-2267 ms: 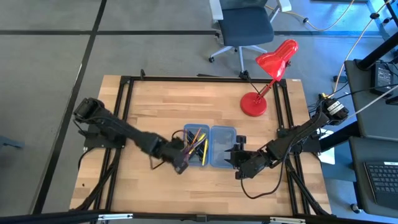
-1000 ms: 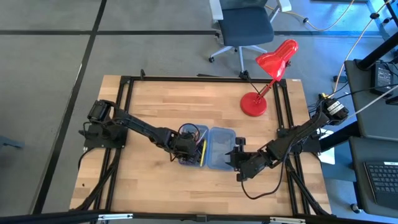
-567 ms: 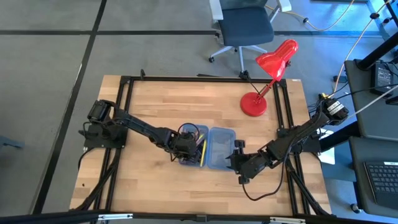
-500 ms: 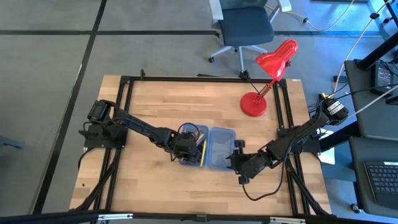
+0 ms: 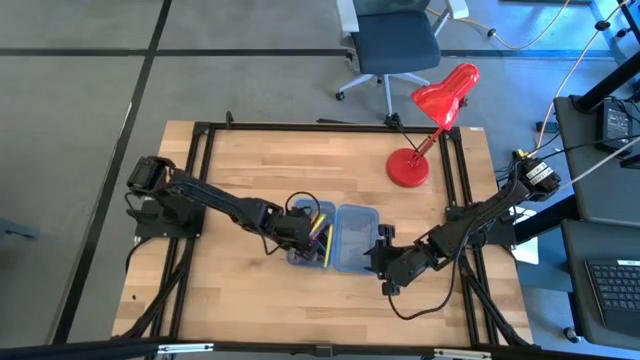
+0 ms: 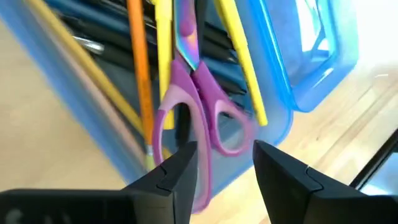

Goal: Pick & place school supplies into a supply box
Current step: Close the blue supply box

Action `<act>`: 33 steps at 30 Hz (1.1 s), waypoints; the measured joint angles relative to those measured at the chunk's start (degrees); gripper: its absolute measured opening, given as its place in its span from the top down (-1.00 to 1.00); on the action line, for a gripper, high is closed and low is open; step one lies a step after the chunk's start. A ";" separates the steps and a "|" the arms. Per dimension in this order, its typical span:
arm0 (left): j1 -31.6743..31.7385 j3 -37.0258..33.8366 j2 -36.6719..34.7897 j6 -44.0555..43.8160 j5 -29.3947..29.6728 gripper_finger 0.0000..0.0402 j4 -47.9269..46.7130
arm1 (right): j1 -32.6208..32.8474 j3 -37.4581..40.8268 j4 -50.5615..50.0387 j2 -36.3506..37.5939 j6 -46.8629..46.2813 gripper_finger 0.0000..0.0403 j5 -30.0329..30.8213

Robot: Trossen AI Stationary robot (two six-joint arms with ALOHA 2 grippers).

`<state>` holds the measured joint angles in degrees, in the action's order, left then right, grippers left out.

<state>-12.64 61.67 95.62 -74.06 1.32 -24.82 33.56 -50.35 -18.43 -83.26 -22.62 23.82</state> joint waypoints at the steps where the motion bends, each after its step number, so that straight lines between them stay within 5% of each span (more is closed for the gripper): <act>1: 0.01 0.00 -0.89 0.53 0.17 0.27 -1.11 | 0.00 0.00 -0.08 0.00 -1.49 0.14 0.19; 12: -0.12 -0.88 -7.44 8.33 18.17 0.26 -25.94 | -1.57 0.00 -8.57 -0.02 -28.43 0.14 1.16; 19: 2.50 -8.33 -6.40 14.26 16.70 0.28 -18.91 | -2.34 0.00 -25.43 -0.02 -47.79 0.14 1.02; 23: 3.01 -12.79 -6.32 14.45 16.55 0.28 -13.74 | -2.25 0.37 -34.38 -0.02 -50.73 0.14 -1.26; 33: 2.66 -19.94 -6.32 17.75 17.05 0.28 1.23 | 4.19 3.21 -11.67 -0.04 -55.30 0.14 -0.11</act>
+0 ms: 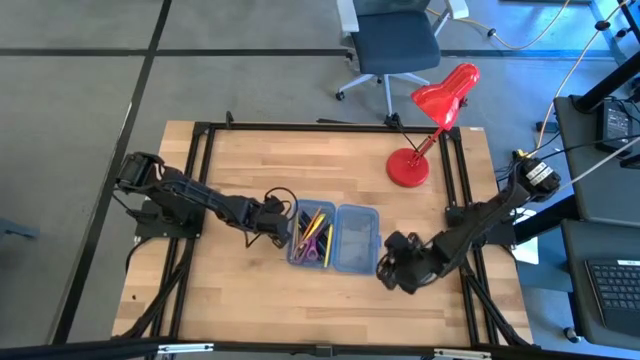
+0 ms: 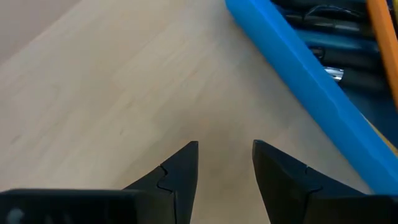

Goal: Pick & place school supplies into a supply box
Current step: Close the blue supply box

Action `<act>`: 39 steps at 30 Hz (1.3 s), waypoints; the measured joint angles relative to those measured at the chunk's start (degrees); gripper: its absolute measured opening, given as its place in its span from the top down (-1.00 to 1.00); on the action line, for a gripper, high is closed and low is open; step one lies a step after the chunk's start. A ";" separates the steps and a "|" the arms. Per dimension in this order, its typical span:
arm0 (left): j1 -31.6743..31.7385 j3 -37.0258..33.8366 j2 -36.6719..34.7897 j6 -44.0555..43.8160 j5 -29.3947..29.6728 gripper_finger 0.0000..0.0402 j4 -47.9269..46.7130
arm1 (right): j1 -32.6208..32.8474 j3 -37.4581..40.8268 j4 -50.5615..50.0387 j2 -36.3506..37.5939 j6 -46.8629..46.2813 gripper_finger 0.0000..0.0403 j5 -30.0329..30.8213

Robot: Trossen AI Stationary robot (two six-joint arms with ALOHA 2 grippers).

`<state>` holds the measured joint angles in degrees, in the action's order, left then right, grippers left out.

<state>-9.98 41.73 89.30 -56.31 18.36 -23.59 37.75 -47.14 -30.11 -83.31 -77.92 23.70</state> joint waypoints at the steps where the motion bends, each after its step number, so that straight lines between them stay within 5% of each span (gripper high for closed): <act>1: 0.11 -0.36 0.00 0.80 0.11 0.28 0.64 | 0.79 -0.15 4.18 0.00 -0.05 0.14 0.00; 8: 2.38 -1.96 0.00 14.74 5.47 0.27 2.90 | 5.00 -0.26 21.54 -2.85 -3.24 0.14 1.02; 14: 11.94 -1.98 -0.48 24.24 7.78 0.28 8.49 | 6.28 -0.21 30.06 -9.24 -9.06 0.14 -1.63; 18: 20.20 -1.98 -0.33 33.16 1.94 0.26 18.39 | 4.40 -0.32 34.93 -11.78 -7.47 0.14 -8.87; 28: 32.29 -1.96 -0.31 46.78 -24.99 0.28 27.34 | 3.98 -0.33 45.35 -19.84 -16.33 0.14 -6.36; 39: 29.73 -2.01 1.59 49.02 -26.45 0.28 26.84 | 4.05 -7.63 46.01 -30.11 -15.81 0.14 -5.69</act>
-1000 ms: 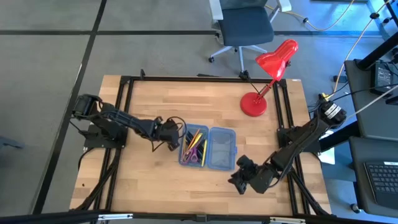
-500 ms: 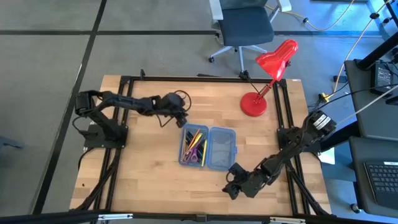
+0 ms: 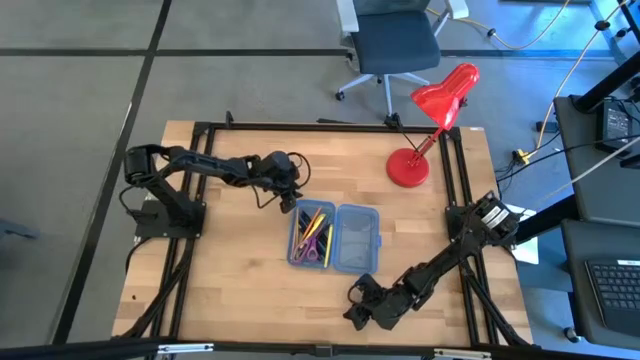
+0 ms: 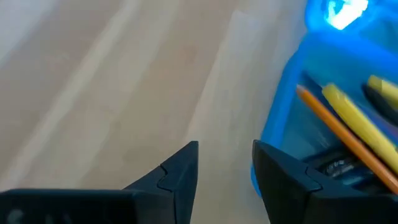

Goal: Pick & place school supplies into a supply box
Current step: Close the blue supply box

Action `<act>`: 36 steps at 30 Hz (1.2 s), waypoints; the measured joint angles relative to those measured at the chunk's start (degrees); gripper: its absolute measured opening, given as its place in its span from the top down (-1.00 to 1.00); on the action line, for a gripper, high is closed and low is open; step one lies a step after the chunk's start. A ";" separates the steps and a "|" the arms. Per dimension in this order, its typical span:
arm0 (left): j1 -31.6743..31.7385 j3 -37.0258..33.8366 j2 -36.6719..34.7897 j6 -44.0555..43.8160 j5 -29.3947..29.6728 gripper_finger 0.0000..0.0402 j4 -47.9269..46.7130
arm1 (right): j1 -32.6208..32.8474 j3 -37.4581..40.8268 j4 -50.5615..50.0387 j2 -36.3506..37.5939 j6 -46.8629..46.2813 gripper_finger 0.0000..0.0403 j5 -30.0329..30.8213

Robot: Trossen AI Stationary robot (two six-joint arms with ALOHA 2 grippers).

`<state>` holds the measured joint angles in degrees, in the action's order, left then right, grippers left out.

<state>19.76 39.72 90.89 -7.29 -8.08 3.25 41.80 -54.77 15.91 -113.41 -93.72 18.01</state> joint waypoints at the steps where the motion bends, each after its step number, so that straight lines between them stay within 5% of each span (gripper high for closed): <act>1: -0.42 0.05 0.68 -0.01 0.01 0.28 -0.07 | 0.02 -0.73 -1.33 -0.56 -0.33 0.14 1.57; 9: -2.22 0.05 5.21 -0.86 0.60 0.28 -0.42 | 0.04 -6.85 -18.58 -2.20 -0.12 0.15 16.62; 15: -2.59 0.14 5.47 -0.87 0.75 0.28 -0.83 | -0.09 -9.26 -28.61 -2.18 -1.51 0.15 19.04; 36: -10.03 0.20 5.51 -5.50 0.67 0.26 -3.77 | -0.32 -7.82 -40.10 -1.87 -6.20 0.15 19.02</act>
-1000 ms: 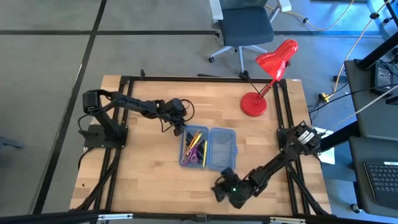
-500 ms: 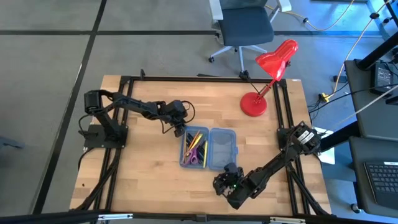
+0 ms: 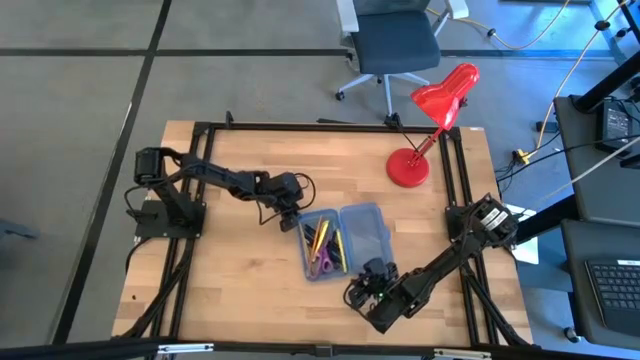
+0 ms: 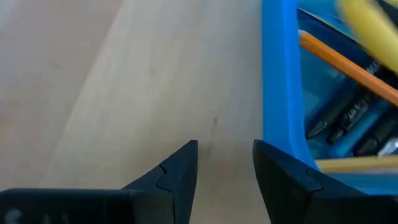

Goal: Pick & place school supplies into a supply box
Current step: Close the blue supply box

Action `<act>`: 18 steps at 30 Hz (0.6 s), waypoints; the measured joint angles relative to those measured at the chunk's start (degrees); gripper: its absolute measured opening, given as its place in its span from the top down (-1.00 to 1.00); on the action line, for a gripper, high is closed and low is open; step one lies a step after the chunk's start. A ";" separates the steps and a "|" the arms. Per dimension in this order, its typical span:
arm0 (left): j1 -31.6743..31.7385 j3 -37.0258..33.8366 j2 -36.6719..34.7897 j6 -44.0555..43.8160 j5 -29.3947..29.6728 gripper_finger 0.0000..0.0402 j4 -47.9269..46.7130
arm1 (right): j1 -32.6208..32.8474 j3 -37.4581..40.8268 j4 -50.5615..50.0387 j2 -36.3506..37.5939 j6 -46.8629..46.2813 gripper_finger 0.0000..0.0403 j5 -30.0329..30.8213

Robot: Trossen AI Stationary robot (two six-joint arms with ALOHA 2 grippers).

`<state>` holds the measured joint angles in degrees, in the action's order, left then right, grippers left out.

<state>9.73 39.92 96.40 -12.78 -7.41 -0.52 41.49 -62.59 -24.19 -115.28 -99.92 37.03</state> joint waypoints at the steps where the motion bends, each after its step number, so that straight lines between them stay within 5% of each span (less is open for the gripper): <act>1: -0.29 0.00 0.00 -0.04 -0.11 0.26 -0.31 | 0.14 0.00 -0.95 0.02 0.24 0.15 -0.07; 18: -0.87 -0.37 -2.82 -1.71 1.02 0.26 -2.43 | 5.63 0.16 -17.32 -0.14 0.97 0.15 0.65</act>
<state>8.86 39.55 93.58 -14.49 -6.39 -2.95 47.12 -62.43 -41.51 -115.42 -98.95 37.68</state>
